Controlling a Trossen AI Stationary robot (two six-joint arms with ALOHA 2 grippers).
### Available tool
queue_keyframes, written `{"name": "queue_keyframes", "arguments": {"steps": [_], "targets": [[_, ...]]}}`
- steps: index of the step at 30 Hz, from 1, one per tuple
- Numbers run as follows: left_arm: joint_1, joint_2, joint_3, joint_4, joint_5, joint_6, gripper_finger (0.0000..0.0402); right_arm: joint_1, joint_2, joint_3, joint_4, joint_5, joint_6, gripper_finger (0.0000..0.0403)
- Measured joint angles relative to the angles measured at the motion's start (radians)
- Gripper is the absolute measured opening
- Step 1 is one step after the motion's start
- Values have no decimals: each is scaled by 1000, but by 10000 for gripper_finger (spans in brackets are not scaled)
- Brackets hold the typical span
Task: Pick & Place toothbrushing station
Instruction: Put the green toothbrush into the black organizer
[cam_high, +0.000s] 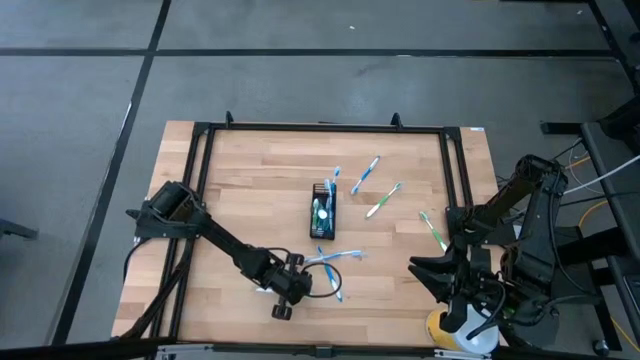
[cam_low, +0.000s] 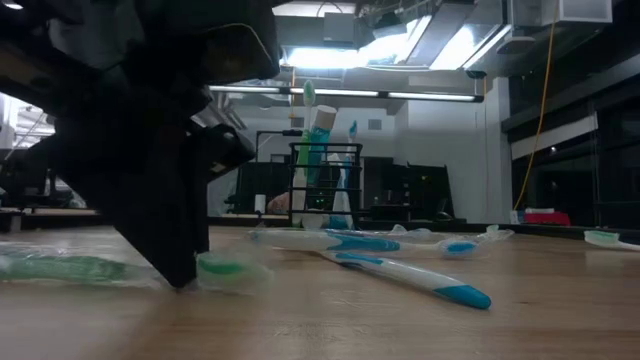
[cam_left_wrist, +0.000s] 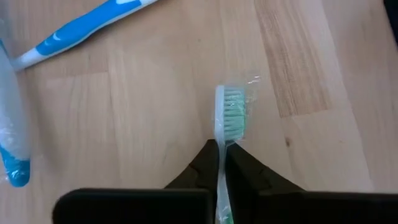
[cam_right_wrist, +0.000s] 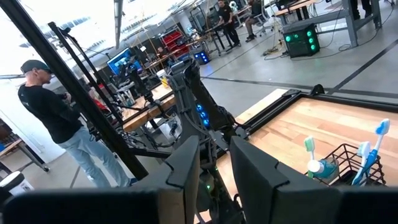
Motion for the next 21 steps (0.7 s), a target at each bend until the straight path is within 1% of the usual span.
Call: {"name": "queue_keyframes", "arguments": {"steps": [3,6,11,15,19,21], "targets": [[0,-10,4,-18,-5,-6,6,0,-1,0,0,0,-3,96],[5,-37,20,-32,-35,-6,5,1,-1,0,0,0,-4,96],[26,-102,39,-60,-112,-6,4,2,-2,0,1,0,-15,96],[57,-189,50,-89,-223,-19,4,2,-2,0,8,16,-27,96],[113,-294,49,-94,-381,-41,4,2,-2,0,8,23,-34,96],[147,-348,49,-64,-454,-44,3,2,-2,0,8,24,-40,96]]}}
